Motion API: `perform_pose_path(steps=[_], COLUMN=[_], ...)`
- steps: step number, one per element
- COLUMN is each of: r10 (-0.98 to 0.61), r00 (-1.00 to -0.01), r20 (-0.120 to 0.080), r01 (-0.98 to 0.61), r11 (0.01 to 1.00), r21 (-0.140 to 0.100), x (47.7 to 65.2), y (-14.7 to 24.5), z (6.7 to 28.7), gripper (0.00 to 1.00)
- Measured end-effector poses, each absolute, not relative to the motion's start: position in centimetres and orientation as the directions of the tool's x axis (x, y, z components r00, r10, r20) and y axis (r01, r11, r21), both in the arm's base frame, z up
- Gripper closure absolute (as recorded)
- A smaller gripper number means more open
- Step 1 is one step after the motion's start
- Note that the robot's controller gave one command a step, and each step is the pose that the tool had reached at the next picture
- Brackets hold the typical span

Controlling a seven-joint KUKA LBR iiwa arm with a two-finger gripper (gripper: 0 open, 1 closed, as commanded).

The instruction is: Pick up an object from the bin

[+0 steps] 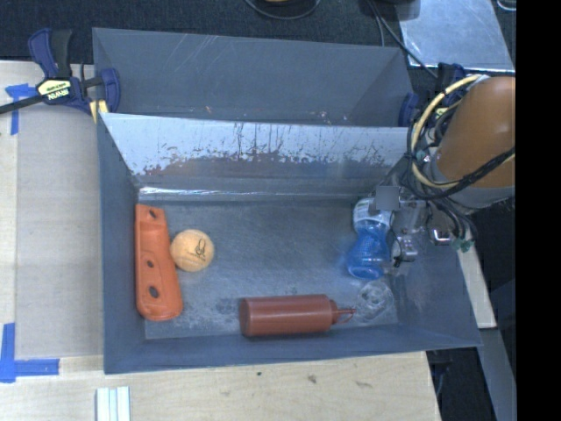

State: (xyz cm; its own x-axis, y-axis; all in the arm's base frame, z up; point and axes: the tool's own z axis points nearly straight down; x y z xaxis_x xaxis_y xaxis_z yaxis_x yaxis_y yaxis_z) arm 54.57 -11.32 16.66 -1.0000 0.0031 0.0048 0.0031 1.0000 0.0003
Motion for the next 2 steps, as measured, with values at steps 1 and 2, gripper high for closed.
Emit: perform_pose_path(steps=[1,2], r10=[0.000,-0.088], r00=[-1.000,-0.996], r20=[-0.004,-0.003], r01=[0.000,-0.088], r11=[1.000,0.996], r21=[-0.001,-0.001], x=[54.8,55.8], y=[-11.3,-8.9], z=[17.1,9.9], gripper=[0.00,0.00])
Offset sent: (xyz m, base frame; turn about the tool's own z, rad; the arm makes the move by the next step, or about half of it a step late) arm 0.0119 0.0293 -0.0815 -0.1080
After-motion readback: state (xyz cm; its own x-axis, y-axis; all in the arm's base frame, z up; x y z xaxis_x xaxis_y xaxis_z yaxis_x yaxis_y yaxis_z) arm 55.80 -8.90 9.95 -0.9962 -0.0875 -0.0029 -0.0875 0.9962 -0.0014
